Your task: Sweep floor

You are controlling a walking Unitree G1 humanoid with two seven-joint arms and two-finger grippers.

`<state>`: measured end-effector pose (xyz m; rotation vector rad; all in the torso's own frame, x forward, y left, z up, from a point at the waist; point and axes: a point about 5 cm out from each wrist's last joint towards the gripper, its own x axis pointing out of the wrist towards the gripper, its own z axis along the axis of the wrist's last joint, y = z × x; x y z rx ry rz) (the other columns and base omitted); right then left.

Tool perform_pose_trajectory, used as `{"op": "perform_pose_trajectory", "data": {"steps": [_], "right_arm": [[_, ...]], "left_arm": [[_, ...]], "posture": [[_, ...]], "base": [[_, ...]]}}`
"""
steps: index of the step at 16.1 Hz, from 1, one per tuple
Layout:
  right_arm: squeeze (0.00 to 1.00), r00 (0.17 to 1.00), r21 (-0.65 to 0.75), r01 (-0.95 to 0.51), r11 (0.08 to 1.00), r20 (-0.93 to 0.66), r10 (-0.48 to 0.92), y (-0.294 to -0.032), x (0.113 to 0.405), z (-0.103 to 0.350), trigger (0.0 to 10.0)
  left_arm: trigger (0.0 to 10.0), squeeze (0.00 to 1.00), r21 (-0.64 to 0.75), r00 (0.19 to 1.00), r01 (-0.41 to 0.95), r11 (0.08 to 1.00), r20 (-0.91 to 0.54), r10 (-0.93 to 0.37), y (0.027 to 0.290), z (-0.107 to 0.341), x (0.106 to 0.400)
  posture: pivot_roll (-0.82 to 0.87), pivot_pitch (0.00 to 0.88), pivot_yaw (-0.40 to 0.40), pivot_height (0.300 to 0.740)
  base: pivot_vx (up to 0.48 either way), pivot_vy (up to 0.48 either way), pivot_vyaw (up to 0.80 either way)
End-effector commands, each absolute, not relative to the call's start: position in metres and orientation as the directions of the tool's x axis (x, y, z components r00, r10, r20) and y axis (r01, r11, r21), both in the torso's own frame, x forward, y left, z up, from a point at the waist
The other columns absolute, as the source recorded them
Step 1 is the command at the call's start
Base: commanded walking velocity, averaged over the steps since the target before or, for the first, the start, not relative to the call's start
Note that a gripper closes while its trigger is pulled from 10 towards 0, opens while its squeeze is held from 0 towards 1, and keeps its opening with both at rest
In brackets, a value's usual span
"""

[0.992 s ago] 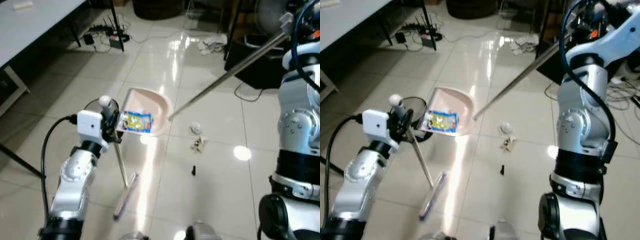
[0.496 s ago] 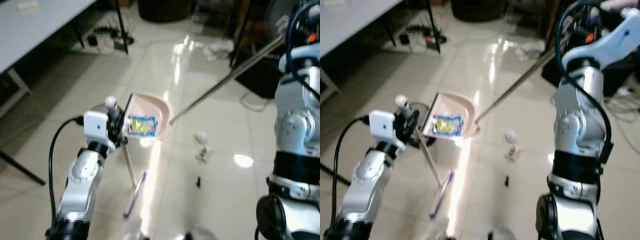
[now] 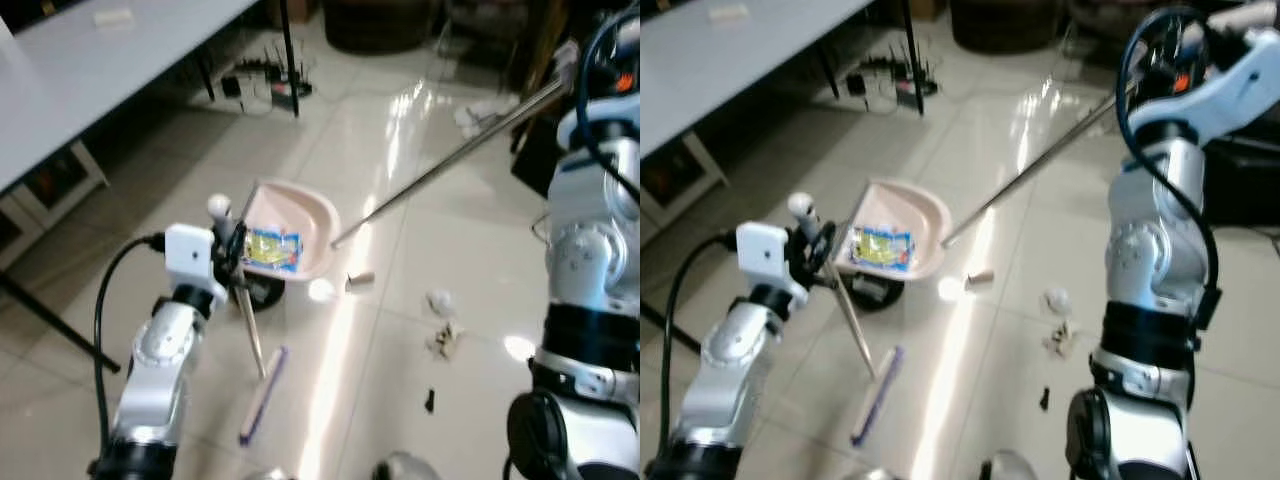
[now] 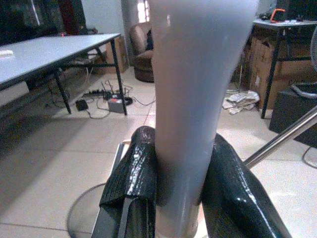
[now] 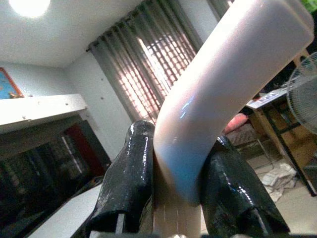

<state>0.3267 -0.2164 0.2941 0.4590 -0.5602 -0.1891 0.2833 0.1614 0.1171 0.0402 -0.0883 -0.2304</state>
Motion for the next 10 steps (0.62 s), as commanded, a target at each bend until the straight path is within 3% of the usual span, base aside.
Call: {"op": "perform_pose_trajectory", "data": {"steps": [1, 10], "right_arm": [[0.00, 0.788, 0.477, 0.011, 0.879, 0.538, -0.301, -0.215, 0.318, 0.311, 10.0], [0.00, 0.815, 0.500, 0.003, 0.866, 0.500, -0.292, -0.207, 0.320, 0.300, 10.0]], "left_arm": [[10.0, 0.00, 0.056, 0.964, 0.230, 0.972, 0.123, -0.235, 0.161, 0.126, 0.283], [10.0, 0.00, 0.090, 0.968, 0.226, 0.970, 0.087, -0.233, 0.174, 0.116, 0.274]], "posture": [[-0.03, 0.070, 0.055, 0.740], [-0.02, 0.065, 0.049, 0.740]], "base": [[0.420, 0.000, 0.00], [0.420, 0.000, 0.00]]}}
